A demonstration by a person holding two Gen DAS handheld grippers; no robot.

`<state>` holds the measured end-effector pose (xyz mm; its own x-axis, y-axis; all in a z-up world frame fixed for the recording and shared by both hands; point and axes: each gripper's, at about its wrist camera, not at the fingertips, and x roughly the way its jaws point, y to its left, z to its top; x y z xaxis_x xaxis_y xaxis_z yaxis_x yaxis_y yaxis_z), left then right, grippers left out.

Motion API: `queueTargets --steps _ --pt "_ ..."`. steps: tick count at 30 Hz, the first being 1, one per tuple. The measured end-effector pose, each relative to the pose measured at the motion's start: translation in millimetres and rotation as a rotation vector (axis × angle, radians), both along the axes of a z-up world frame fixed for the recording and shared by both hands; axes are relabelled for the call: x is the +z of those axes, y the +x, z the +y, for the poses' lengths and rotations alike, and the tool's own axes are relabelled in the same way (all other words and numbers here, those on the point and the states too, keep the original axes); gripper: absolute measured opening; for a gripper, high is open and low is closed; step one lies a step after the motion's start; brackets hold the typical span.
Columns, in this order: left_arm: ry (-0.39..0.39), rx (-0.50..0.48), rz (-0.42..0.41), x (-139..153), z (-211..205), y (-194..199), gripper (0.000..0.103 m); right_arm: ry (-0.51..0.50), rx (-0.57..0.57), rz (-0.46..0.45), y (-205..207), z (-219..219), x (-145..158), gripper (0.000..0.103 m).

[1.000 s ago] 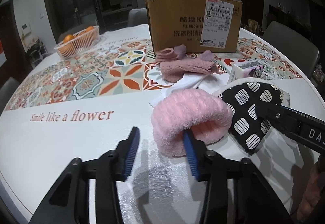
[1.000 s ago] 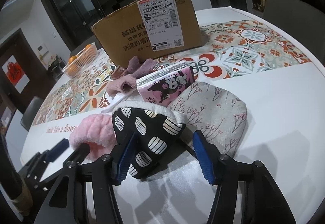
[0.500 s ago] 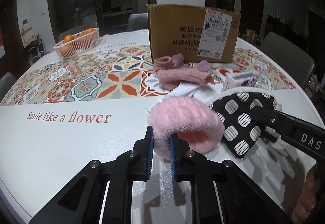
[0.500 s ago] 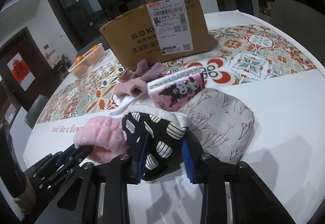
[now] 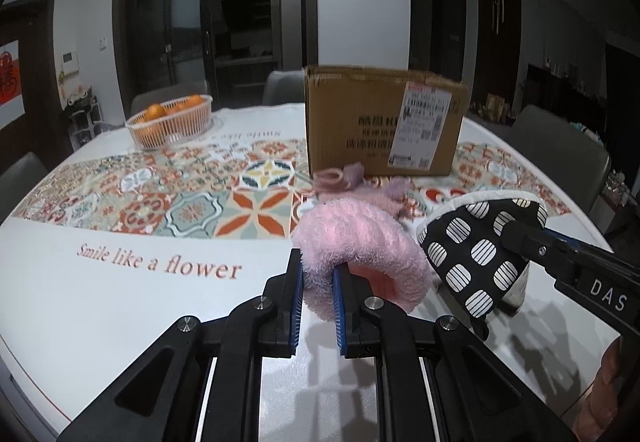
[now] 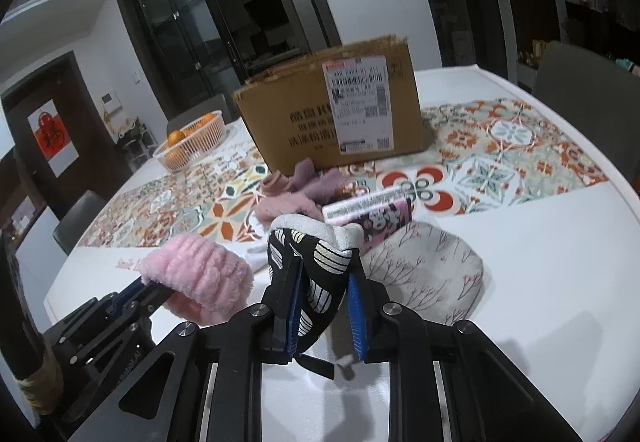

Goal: Organize soft objects
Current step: 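Lift both held items and carry them over the open cardboard box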

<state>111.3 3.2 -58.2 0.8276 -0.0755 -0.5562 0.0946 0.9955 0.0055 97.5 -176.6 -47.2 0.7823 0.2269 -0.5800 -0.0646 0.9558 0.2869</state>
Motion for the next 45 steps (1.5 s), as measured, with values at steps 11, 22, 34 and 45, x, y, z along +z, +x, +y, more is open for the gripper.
queueTargets --steps 11,22,34,45 --pt "-0.021 -0.007 -0.135 39.7 -4.3 -1.3 0.015 -0.009 -0.035 -0.134 -10.1 -5.4 38.2 0.022" --pt "-0.046 -0.023 -0.265 82.0 -8.6 10.8 0.015 -0.002 -0.086 -0.270 -0.5 -16.4 77.7 0.022" --pt "-0.058 -0.040 -0.362 120.2 -14.0 38.8 0.015 0.002 -0.109 -0.390 19.9 -22.8 115.0 0.022" --pt "-0.060 -0.041 -0.417 146.7 -17.4 66.4 0.015 -0.004 -0.114 -0.467 48.5 -25.2 141.4 0.022"
